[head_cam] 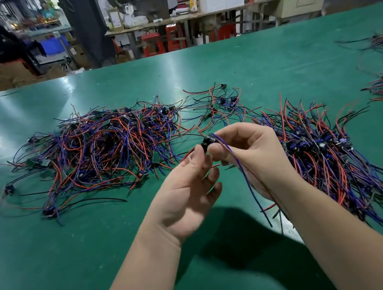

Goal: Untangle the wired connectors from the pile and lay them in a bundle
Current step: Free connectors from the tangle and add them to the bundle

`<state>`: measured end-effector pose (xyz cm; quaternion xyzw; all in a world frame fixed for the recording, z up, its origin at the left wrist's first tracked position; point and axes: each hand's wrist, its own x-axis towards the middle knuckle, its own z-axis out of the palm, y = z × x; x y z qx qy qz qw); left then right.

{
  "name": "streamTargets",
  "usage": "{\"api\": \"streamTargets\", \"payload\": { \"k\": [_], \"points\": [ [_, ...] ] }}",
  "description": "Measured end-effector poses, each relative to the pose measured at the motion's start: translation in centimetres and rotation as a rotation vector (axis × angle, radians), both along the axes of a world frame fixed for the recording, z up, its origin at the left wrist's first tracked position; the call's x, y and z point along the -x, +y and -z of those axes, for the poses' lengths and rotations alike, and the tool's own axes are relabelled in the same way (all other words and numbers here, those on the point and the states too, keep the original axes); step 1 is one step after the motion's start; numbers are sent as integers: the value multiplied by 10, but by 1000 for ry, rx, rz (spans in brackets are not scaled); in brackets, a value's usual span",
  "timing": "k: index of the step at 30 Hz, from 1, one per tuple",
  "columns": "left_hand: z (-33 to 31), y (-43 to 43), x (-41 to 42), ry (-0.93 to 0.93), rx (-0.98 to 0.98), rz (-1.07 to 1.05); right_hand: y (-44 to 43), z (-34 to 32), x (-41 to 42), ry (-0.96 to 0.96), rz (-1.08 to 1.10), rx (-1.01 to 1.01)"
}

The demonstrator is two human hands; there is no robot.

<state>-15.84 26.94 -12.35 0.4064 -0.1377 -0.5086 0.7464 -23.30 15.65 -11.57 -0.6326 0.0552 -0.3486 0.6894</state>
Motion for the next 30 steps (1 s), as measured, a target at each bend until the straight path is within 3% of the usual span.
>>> {"api": "streamTargets", "payload": {
  "k": [5,13,16,21,25,27,30],
  "points": [
    [2,-4,4,-61,14,-92,7,3,-7,-18,-76,-364],
    [5,-9,10,-111,-63,-225,15,1,-14,114,46,-698],
    [6,-12,15,-180,-88,-287,11,-1,-13,157,37,-731],
    [10,-13,15,-527,6,-435,3,-6,-9,145,-32,-711],
    [8,-4,9,-868,74,-268,-12,-15,-1,111,-63,-769],
    [5,1,1,-801,78,-151,-20,-20,9,170,-160,-735],
    [-2,3,0,-473,18,1,-27,-20,22,313,-255,-510]
  ]
}}
